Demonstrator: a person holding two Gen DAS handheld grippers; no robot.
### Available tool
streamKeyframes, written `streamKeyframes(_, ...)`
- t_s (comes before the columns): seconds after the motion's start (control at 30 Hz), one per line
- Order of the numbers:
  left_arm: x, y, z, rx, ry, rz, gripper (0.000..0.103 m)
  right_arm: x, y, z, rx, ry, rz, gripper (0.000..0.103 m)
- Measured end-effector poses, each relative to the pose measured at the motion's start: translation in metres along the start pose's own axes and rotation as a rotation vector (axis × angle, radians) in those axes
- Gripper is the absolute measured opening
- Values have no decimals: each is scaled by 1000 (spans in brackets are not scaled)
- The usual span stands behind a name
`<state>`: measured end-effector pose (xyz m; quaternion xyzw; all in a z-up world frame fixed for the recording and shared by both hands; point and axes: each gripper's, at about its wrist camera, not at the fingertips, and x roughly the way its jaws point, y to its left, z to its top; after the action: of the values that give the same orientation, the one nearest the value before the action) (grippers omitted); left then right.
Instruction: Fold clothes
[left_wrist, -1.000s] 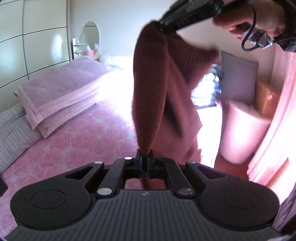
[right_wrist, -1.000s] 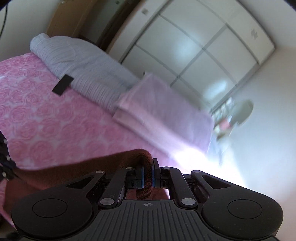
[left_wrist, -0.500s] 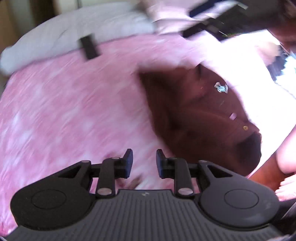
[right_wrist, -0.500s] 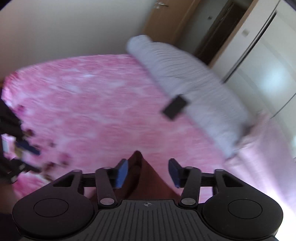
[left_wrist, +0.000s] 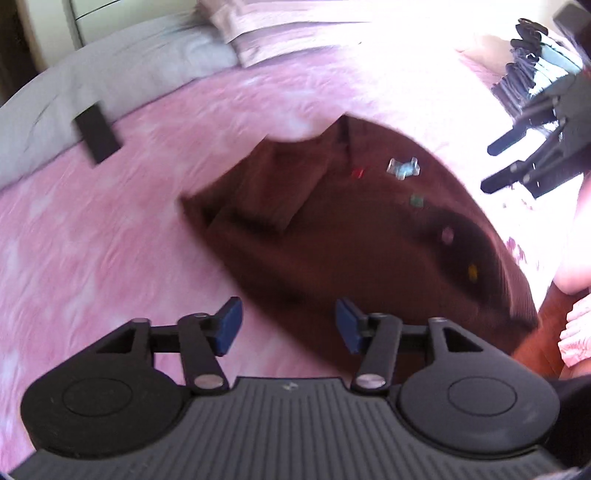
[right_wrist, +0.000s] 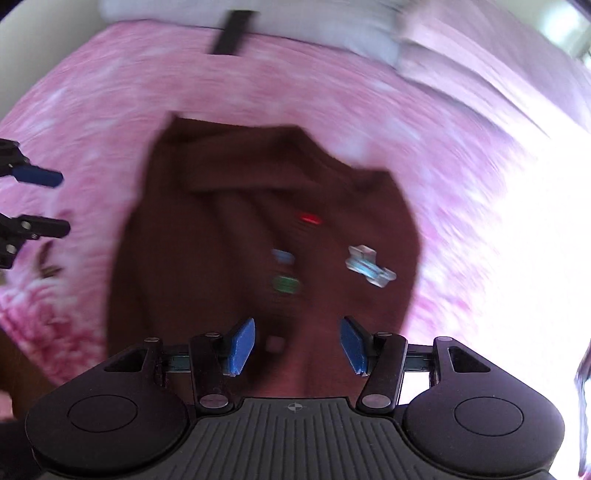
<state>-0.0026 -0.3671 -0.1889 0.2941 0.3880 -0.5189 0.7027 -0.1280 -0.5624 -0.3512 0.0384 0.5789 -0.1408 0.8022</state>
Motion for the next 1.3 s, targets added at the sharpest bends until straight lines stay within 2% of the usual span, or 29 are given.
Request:
streamKeyframes(0.1,40,3,29,6,30,40,61,18,-48,2,40,8,4,56)
streamKeyframes(0.2,80,19,54,-33,72,77,61,45,-91,8,47,6,5,56)
streamKeyframes(0.3,105,28,77,-2,88,101,60,77,-130,17,67,-6,27,56)
streamKeyframes(0.43,131,37,110,63,42,43,61,127,-161,39,12,-39,81,57)
streamKeyframes(0.57,174,39,138,159,75,44,61,172,-181,62,12,-66,141,57)
streamKeyframes(0.6,188,42,143,162,110,35,58,181,-186,65,29,-62,164,57)
streamKeyframes(0.63,201,44,146,159,152,12,44,187,-191,66,49,-52,194,56)
streamKeyframes(0.67,213,45,147,173,206,-18,30,188,-194,68,55,-43,208,40)
streamKeyframes(0.7,224,45,147,195,265,-48,8,188,-196,71,60,-34,220,32)
streamKeyframes(0.73,229,43,148,231,290,-59,8,189,-198,73,65,-25,232,1)
streamKeyframes(0.83,210,45,163,294,252,-25,7,170,-205,82,38,-28,239,1)
streamKeyframes(1.0,168,82,215,284,113,88,7,102,-215,123,-118,-170,136,1)
streamKeyframes(1.07,165,100,235,269,82,135,9,99,-219,148,-132,-223,97,1)
streamKeyframes(1.1,167,107,240,248,77,169,14,101,-220,161,-131,-250,77,2)
streamKeyframes(1.13,169,113,243,222,75,208,22,103,-222,173,-130,-278,57,3)
streamKeyframes(1.17,172,120,246,195,74,248,29,104,-220,177,-124,-299,42,10)
streamKeyframes(1.2,174,126,250,169,73,287,33,105,-218,180,-117,-319,28,45)
streamKeyframes(1.23,171,128,247,143,64,302,33,107,-215,183,-110,-339,14,69)
streamKeyframes(1.27,165,127,243,118,53,306,35,108,-213,186,-103,-360,-1,70)
streamKeyframes(1.3,160,126,238,98,46,298,40,105,-210,181,-89,-371,25,70)
